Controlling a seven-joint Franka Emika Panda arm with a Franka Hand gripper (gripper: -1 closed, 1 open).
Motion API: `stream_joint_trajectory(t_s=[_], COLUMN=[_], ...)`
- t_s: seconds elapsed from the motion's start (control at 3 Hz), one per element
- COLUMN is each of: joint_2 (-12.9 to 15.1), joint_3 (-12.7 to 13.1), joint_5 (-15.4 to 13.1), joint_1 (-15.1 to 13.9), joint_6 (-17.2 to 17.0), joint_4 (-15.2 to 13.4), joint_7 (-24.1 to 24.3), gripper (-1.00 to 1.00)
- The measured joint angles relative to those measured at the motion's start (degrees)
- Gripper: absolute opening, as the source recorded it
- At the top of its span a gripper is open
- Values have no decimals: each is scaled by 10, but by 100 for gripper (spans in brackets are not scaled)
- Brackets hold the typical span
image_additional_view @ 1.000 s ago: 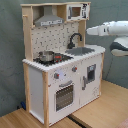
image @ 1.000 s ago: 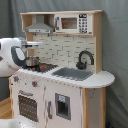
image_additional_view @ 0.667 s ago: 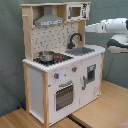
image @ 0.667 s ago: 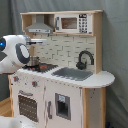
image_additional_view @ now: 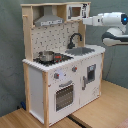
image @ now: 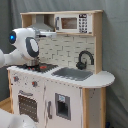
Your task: Play with the kitchen
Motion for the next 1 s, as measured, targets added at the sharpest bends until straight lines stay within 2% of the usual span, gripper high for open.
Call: stream_joint_trajectory(t_s=[0.67,1.0], joint_2=[86,127], joint_3=[7,30], joint_5=[-2,-5], joint_1=[-49,-68], joint_6=[3,4], joint_4=[76,109], joint_7=[-40,-50], gripper=[100,100])
